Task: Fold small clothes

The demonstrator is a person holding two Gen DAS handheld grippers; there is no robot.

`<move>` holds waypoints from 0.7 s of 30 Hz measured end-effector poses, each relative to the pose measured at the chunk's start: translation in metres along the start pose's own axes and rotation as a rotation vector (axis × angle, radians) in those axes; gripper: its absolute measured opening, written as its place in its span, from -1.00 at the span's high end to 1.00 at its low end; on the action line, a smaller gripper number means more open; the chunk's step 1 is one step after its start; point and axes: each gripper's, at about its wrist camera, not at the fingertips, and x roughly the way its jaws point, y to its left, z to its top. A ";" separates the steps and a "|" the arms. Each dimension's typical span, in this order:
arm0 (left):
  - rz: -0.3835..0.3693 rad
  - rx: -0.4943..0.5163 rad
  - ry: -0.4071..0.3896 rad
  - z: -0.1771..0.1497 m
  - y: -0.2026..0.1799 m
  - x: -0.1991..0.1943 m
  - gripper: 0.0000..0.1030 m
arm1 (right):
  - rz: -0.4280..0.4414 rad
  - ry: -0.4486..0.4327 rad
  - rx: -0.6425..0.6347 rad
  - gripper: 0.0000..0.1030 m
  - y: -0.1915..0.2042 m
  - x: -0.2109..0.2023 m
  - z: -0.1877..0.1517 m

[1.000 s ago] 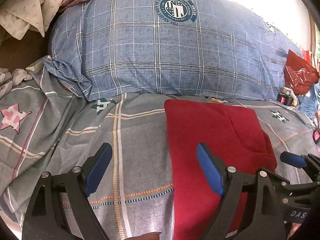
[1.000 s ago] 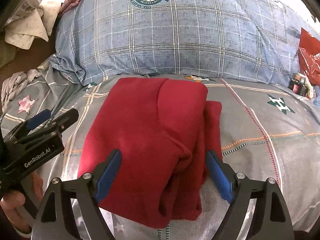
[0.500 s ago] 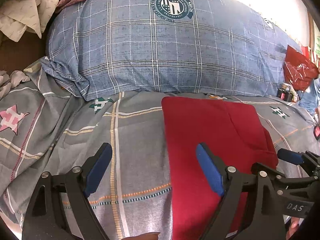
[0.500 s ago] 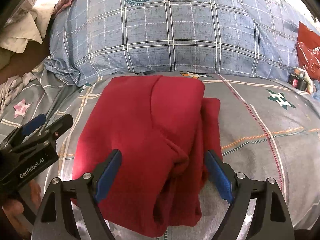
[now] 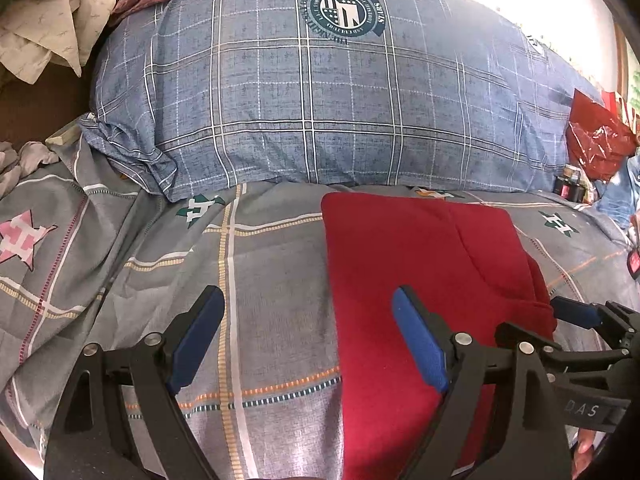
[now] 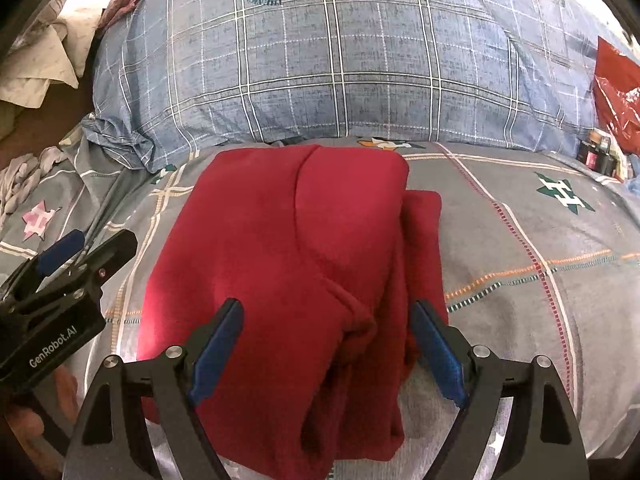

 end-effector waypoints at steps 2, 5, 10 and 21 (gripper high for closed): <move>0.001 -0.002 0.001 0.000 0.000 0.001 -0.68 | 0.003 0.000 -0.003 -0.69 0.001 0.000 0.000; 0.001 -0.003 0.008 0.000 0.001 0.002 -0.68 | 0.002 0.003 -0.006 -0.68 0.001 0.002 0.001; 0.002 -0.002 0.012 0.000 0.000 0.004 -0.68 | 0.006 0.009 -0.005 -0.69 -0.001 0.004 0.002; -0.002 -0.004 0.020 0.000 -0.003 0.006 -0.68 | 0.007 0.021 -0.016 -0.69 0.000 0.010 0.005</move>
